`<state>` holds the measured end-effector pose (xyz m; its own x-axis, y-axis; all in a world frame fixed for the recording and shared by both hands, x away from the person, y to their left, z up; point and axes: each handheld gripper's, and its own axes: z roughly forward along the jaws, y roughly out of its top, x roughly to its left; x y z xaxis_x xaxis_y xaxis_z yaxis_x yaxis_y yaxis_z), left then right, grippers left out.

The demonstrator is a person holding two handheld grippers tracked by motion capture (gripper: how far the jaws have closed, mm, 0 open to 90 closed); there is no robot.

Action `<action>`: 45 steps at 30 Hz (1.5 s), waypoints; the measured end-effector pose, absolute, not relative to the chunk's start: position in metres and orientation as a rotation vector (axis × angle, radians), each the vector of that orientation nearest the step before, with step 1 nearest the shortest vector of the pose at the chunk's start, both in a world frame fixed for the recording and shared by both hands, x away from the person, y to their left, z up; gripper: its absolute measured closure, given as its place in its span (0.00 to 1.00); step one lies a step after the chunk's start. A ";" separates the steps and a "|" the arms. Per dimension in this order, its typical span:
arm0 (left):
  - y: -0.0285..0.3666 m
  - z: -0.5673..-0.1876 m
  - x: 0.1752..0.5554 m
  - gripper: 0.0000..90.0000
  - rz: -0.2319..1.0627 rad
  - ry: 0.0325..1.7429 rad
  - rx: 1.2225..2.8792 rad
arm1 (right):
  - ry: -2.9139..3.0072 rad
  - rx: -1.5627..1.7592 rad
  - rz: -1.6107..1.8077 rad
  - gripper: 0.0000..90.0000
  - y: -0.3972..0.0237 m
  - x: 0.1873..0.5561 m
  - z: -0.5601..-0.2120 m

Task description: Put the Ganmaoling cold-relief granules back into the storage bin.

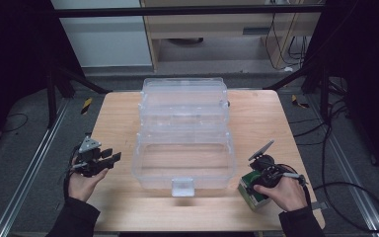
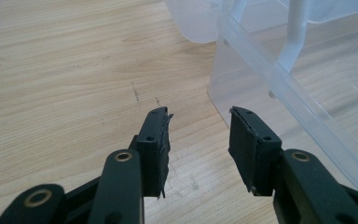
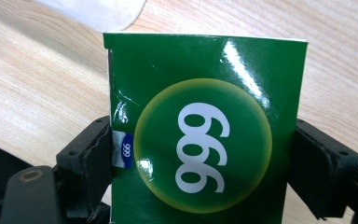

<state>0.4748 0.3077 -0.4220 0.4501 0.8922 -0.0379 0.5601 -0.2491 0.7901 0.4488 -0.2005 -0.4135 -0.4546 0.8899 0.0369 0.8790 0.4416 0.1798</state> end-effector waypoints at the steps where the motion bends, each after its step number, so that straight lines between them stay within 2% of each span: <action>1: 0.308 -0.422 0.475 0.63 0.551 1.217 1.938 | 2.622 1.589 0.265 0.19 -0.201 0.449 -0.411; 26: 0.308 -0.423 0.475 0.63 0.548 1.218 1.937 | 2.617 1.415 0.361 0.19 -0.219 0.467 -0.352; 45: 0.308 -0.423 0.476 0.63 0.547 1.219 1.939 | 2.704 1.174 0.461 0.19 -0.211 0.482 -0.314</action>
<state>0.4756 0.3079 -0.4232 0.4508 0.8917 -0.0397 0.5627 -0.2493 0.7882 0.4821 -0.2107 -0.3137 -0.6800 0.7329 -0.0214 0.6845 0.6449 0.3400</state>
